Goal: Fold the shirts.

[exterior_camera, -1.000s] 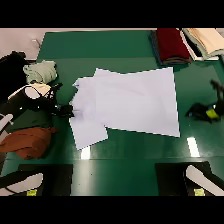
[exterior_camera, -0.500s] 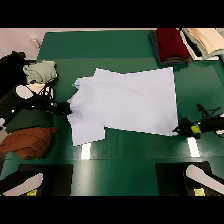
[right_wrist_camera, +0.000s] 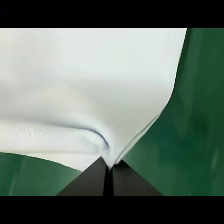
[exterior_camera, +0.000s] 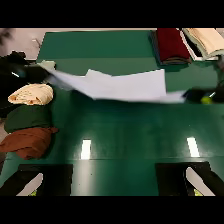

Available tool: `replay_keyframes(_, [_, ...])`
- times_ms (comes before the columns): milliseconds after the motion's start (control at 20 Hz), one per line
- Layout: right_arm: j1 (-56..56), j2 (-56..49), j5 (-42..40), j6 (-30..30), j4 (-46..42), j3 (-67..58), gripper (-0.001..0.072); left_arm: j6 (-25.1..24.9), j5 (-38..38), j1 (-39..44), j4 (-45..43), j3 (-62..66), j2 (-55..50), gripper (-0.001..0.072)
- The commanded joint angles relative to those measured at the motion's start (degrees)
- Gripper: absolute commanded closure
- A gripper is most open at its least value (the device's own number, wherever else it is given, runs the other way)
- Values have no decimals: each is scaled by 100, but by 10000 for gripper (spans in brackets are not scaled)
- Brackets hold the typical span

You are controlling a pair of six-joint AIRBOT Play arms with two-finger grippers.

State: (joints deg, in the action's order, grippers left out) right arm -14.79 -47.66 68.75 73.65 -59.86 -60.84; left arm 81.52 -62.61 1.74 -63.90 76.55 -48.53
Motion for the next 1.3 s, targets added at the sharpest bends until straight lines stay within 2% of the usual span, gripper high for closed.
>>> replay_keyframes(0, [142,621,31,155,-28,-2173,699,105,-11,0,-83,1827,535,680])
replay_keyframes(250, [-560,437,920,328,-22,-4697,700,396,-44,0,-90,3943,549,682])
replay_keyframes(450, [-1110,-144,1598,581,-15,-5995,701,426,35,0,-358,4168,496,682])
replay_keyframes(550, [-1117,-352,1670,638,-11,-5862,701,566,-487,0,-584,3858,223,682])
replay_keyframes(650, [-1012,-557,1703,645,-28,-5213,701,564,-1001,0,-538,3327,-262,680])
replay_keyframes(800, [-516,-1130,1731,645,-380,-4131,701,544,-1287,0,-286,2282,-1165,680])
replay_keyframes(1000, [546,-2315,1600,654,-1788,-3084,701,400,-1029,0,-234,992,-2594,679])
replay_keyframes(1100, [730,-3012,1220,739,-1812,-2868,700,249,-575,-2,-234,833,-3324,679])
replay_keyframes(1250, [717,-4026,817,841,-1513,-3246,701,205,151,-2,-212,1064,-4065,679])
